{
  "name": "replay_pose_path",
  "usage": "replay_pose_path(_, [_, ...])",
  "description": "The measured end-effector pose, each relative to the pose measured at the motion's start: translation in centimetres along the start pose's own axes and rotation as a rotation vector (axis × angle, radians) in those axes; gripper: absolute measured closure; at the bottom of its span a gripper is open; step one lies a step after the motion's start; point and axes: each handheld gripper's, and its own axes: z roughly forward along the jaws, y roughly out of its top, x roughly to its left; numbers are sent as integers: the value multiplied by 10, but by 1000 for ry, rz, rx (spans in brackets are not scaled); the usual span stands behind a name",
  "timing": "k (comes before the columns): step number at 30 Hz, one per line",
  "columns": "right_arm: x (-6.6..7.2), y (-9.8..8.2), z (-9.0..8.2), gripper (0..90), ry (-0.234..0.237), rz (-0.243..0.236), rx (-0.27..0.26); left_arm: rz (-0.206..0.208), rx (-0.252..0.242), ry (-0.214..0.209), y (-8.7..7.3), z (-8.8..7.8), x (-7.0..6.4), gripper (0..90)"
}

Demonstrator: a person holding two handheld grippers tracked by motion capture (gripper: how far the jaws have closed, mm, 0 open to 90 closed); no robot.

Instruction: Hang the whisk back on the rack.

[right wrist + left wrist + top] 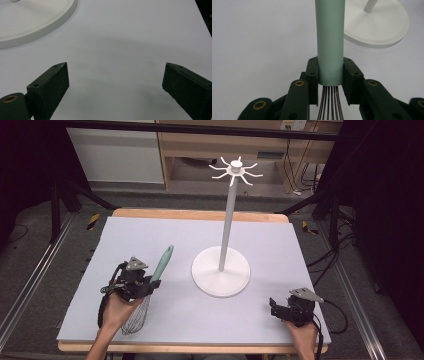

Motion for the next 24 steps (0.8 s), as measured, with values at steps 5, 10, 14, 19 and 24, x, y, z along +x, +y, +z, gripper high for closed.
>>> replay_pose_path(5, [0,0,0,76,0,0,0,-9,-72,7,1,-14,3,686])
replay_pose_path(10, [0,0,0,76,-2,0,-1,-29,-130,8,2,-27,7,686])
replay_pose_path(14, [0,0,0,76,-4,1,-4,-32,-167,2,1,-35,8,686])
replay_pose_path(19, [0,0,-1,77,-3,-1,-8,-15,-221,16,-2,-36,5,686])
replay_pose_path(24, [1,1,-2,77,1,-10,-12,1,-290,29,-3,-40,1,686])
